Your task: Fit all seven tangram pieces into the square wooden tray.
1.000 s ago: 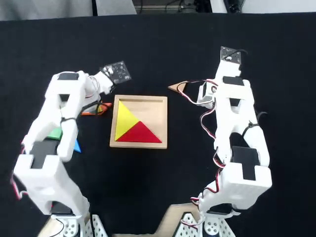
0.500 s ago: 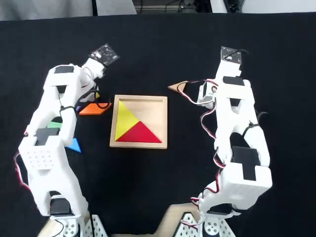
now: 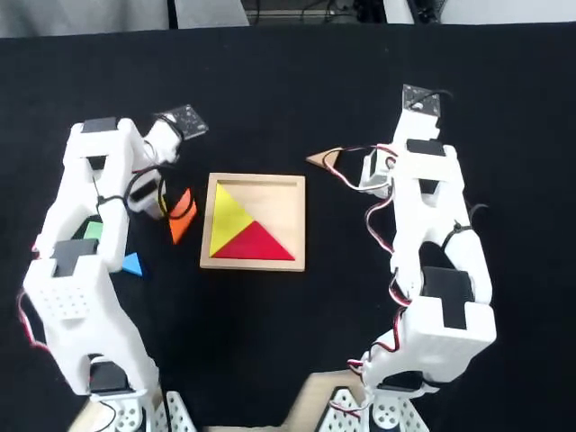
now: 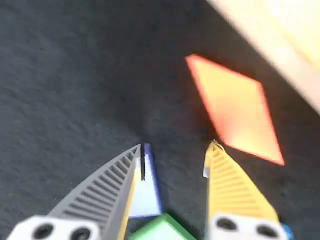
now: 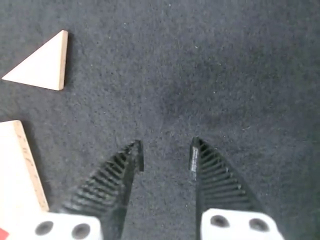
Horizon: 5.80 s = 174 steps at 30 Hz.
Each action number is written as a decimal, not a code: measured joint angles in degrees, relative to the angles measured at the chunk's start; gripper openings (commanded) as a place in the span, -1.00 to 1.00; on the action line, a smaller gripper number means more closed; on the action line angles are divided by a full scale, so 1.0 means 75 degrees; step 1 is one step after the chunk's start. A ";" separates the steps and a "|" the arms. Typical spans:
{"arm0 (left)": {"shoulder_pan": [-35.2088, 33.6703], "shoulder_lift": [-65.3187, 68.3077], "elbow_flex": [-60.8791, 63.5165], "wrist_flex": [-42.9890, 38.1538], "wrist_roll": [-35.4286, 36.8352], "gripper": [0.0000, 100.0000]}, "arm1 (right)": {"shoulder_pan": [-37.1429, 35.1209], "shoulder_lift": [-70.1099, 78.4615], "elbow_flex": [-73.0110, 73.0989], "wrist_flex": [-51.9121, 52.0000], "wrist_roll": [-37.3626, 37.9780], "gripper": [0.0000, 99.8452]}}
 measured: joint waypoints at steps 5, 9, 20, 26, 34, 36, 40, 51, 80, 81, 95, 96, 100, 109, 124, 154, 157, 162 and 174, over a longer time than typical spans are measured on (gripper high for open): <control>0.0363 -0.1875 0.1958 -0.0211 0.0000 -0.57 | 0.0000 0.0000 0.0000 0.0000 0.0000 -0.67; 0.0270 -0.3587 0.3223 -0.1395 0.0352 -0.56 | 0.0000 0.0000 0.0000 0.0000 0.0000 -0.67; 0.1149 -0.3856 0.3810 -0.1407 0.0703 -0.52 | 0.0000 0.0000 0.0117 -0.0012 0.0000 -0.67; 0.1137 -0.2063 0.2379 -0.1266 0.1981 -0.32 | 0.0000 0.0000 0.0117 -0.0012 0.0000 -0.67; 0.0762 -0.0750 0.1219 -0.0949 0.2215 -0.36 | 0.0000 0.0000 0.0117 -0.0023 0.0000 -0.67; 0.0668 -0.0621 0.1172 -0.0949 0.2215 -0.36 | 0.0000 0.0000 0.0117 -0.0023 0.0000 -0.67; 0.0633 -0.0375 0.1172 -0.0949 0.2215 -0.37 | 0.0000 0.0000 0.0117 -0.0023 0.0000 -0.67; 0.0692 0.0211 0.0867 -0.1301 0.2450 -0.62 | 0.0000 0.0000 0.0117 -0.0023 0.0000 -0.67; 0.0996 -0.0527 -0.0281 0.0856 0.3399 -0.75 | 0.0000 0.0000 0.0117 -0.0023 0.0000 -0.67; 0.0996 -0.0692 -0.0340 0.0973 0.3681 -0.75 | 0.0000 0.0000 0.0117 -0.0023 0.0000 -0.67; 0.3786 -0.1430 -0.0399 0.1512 0.9237 -0.75 | 0.0000 0.0000 0.0117 -0.0023 0.0000 -0.67; 0.3880 -0.1430 -0.0399 0.1430 0.9307 -0.75 | 0.0000 0.0000 0.0117 -0.0023 0.0000 -0.67; 0.3493 -0.1571 -0.0399 0.1477 0.9002 -0.75 | 0.0000 0.0000 0.0117 -0.0023 0.0000 -0.67; 0.0129 -0.1829 -0.0563 0.2415 0.5568 -0.47 | 0.0000 0.0000 0.0117 -0.0023 0.0211 -0.67; -0.0023 -0.1829 0.2309 -0.0023 0.2907 -0.47 | 0.0000 0.0000 0.0141 -0.0023 0.0281 -0.67; 0.1196 -0.2508 0.3681 -0.0586 0.6377 -0.48 | -0.0023 0.0000 0.0211 -0.0129 0.0305 -0.67; 0.1196 -0.2344 0.3704 -0.0750 0.6400 -0.48 | -0.0023 0.0000 0.0211 -0.0129 0.0305 -0.67; 0.0961 -0.1969 0.3446 -0.0821 0.6400 -0.48 | -0.0023 0.0000 0.0211 -0.0129 0.0305 -0.67; 0.0738 -0.1301 0.2719 -0.0504 0.6095 -0.48 | -0.0023 0.0000 0.0211 -0.0129 0.0305 -0.67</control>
